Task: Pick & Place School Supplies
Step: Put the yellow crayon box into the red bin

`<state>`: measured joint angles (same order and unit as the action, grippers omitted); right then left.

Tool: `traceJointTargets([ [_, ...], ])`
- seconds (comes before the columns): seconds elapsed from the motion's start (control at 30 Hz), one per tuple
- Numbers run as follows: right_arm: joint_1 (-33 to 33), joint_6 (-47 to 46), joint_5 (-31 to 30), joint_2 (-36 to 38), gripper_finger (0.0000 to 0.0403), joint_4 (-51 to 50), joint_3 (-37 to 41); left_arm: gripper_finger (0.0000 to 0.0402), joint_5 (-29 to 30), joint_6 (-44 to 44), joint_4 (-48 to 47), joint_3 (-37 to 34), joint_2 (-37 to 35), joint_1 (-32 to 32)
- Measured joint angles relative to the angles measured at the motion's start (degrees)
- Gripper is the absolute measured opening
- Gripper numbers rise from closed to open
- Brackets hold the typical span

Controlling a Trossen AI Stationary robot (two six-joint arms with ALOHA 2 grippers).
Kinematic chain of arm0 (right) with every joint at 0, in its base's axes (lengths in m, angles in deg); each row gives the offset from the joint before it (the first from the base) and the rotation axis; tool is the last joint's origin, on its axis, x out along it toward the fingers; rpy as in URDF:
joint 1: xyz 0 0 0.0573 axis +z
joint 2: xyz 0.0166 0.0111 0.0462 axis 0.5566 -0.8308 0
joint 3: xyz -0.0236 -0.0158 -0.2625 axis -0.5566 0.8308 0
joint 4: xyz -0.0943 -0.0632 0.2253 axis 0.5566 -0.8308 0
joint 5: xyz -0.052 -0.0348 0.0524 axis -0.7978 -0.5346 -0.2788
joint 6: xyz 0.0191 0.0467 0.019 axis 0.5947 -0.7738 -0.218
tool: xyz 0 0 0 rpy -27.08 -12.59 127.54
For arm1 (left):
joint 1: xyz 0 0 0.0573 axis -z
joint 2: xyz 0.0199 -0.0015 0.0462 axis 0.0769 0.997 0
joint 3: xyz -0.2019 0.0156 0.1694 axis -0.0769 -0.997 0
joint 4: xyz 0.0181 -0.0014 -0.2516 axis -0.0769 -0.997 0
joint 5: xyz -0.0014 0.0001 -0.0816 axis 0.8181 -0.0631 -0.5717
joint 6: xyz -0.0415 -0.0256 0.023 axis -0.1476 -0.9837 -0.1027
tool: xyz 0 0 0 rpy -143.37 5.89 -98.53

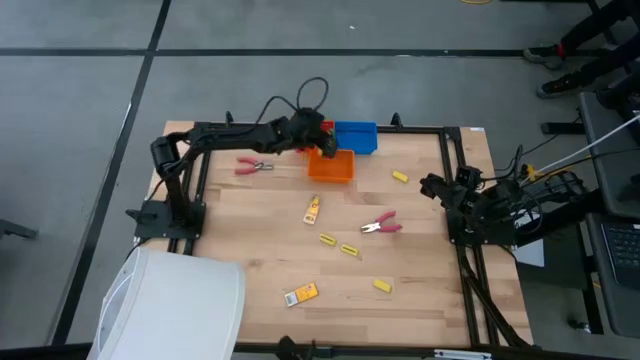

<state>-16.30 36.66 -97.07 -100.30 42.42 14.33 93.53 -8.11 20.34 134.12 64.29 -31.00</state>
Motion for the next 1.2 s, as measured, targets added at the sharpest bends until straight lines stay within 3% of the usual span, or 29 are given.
traceJointTargets([
  [0.23, 0.0, 0.1, -1.9, 0.0, 0.0205, -0.5, 0.0, 0.01, 9.6, -7.4, 6.4, 0.0, 1.0, -2.5],
  [0.6, 0.0, 0.3, -3.2, -2.4, 0.0205, -0.6, 0.0, 0.01, 23.8, -22.3, -3.4, 0.0, 1.3, -3.4],
  [0.93, 0.0, 0.5, -2.8, -4.7, 0.0205, -0.6, 0.0, 0.0106, 18.7, -29.1, -3.0, 0.0, 6.9, -4.1],
  [1.03, 0.0, 0.4, -2.5, -4.7, 0.0205, -0.6, 0.0, 0.0123, 16.1, -29.8, -2.2, 0.0, 8.3, -4.5],
  [1.2, 0.3, -0.2, -1.4, -4.7, 0.0205, -0.5, 0.0, 0.0167, 16.5, -27.3, 0.6, 0.0, 8.4, -4.7],
])
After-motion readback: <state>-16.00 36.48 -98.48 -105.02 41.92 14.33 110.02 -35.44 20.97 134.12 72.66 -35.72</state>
